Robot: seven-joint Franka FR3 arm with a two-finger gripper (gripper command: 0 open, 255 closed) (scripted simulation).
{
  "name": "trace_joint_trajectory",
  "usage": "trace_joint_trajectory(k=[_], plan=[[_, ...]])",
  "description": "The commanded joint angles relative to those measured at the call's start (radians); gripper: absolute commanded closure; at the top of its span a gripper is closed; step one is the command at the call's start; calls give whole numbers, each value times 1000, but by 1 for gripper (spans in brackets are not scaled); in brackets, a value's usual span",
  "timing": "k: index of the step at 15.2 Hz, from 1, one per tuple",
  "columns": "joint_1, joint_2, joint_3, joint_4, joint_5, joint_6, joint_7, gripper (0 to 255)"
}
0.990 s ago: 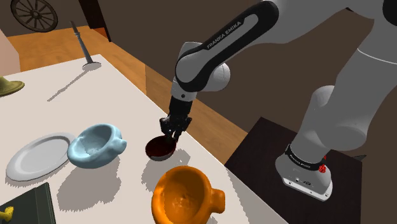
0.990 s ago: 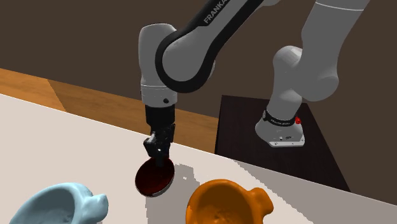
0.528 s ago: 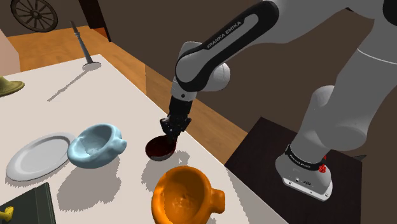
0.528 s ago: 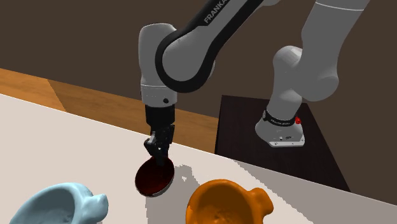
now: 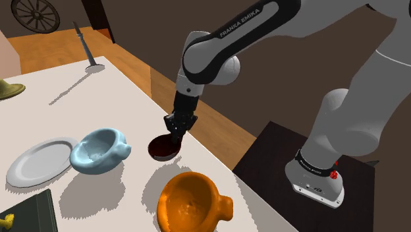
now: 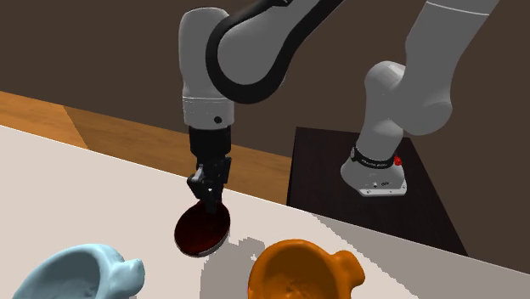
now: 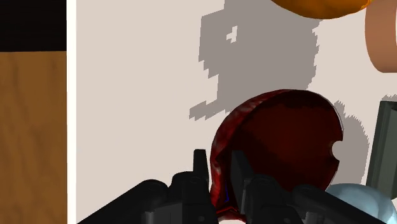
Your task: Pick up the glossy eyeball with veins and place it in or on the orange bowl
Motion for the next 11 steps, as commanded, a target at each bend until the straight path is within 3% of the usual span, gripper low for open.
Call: trace_joint_trajectory(k=[1,11], plan=[[-1,-20,0,6,-11,-23,18,255],[-15,-92,-10,68,-62,-145,93,255]])
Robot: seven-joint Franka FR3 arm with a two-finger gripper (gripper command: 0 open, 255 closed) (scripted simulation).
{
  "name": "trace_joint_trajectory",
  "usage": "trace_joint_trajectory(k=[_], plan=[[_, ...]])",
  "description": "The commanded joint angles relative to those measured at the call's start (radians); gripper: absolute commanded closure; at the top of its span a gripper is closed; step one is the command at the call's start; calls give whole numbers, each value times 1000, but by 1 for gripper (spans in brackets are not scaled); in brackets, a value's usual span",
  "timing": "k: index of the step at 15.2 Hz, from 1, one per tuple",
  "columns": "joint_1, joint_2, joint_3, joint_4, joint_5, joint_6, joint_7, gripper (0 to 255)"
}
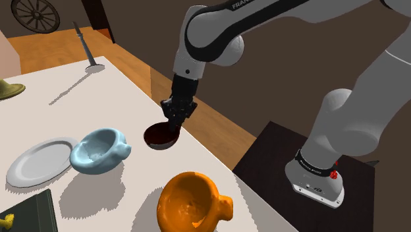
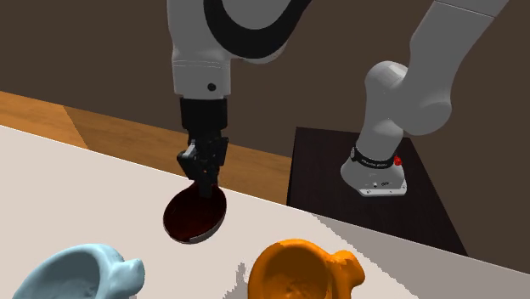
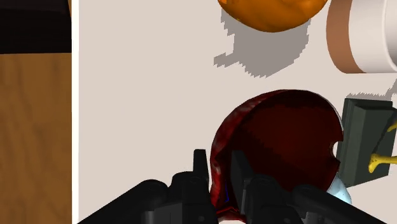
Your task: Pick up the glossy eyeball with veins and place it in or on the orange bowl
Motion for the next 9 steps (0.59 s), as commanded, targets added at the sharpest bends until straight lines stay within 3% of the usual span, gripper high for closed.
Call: trace_joint_trajectory(k=[1,9], plan=[[-1,-13,0,12,-8,-22,15,255],[-10,-52,-8,79,-40,-119,67,255]])
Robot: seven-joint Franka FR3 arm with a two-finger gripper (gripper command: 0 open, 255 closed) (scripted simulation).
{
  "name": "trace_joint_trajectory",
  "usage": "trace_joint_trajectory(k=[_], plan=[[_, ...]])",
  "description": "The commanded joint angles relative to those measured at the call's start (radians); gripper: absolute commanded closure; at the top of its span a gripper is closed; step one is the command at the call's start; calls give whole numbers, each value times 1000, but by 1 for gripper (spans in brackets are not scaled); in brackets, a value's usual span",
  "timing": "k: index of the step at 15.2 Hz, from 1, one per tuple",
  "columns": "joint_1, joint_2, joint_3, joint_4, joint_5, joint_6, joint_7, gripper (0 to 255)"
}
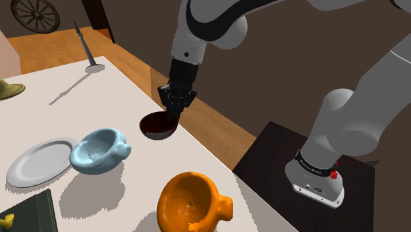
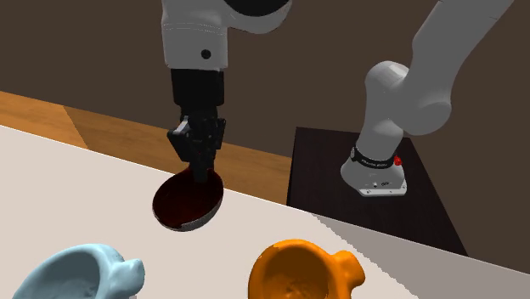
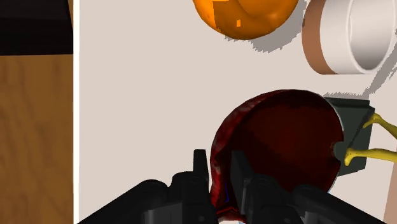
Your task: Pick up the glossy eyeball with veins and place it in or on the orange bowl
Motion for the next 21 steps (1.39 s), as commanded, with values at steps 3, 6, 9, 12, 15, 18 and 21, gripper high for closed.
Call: trace_joint_trajectory(k=[3,6,9,12,15,18,21], plan=[[-4,-15,-4,39,-15,-49,26,255],[-6,-22,-6,63,-22,-77,41,255],[22,-95,29,3,-1,-64,90,255],[52,-163,68,-47,22,-53,145,255],[82,-225,110,-87,46,-44,203,255],[114,-280,155,-116,70,-37,266,255],[145,-327,203,-135,93,-30,333,255]])
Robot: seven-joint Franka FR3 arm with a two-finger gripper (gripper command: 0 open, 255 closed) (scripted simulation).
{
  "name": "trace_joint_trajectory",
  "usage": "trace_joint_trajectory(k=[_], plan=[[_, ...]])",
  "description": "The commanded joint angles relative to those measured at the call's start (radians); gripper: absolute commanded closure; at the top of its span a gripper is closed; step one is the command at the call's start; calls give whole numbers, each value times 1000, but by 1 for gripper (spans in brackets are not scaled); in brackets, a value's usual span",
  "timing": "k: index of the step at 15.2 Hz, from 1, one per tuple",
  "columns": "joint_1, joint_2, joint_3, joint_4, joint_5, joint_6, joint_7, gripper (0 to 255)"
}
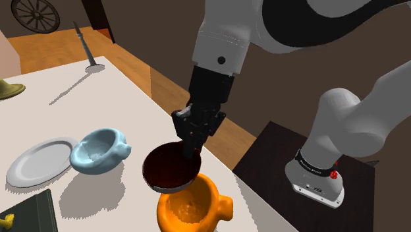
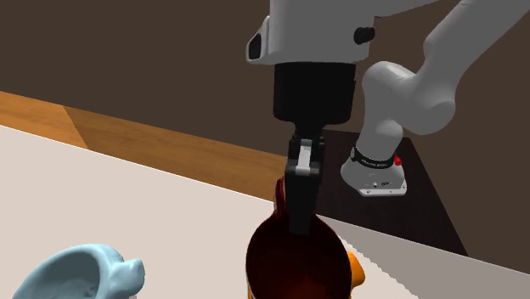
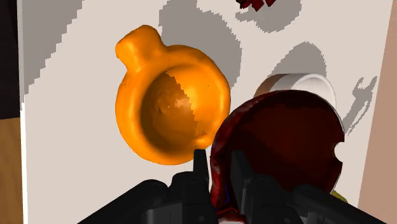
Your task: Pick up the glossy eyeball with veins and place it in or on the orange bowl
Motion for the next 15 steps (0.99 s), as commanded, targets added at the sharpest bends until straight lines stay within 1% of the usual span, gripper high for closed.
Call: trace_joint_trajectory(k=[1,15], plan=[[26,-37,41,-15,20,8,56,255],[51,19,88,-154,100,191,-30,255]])
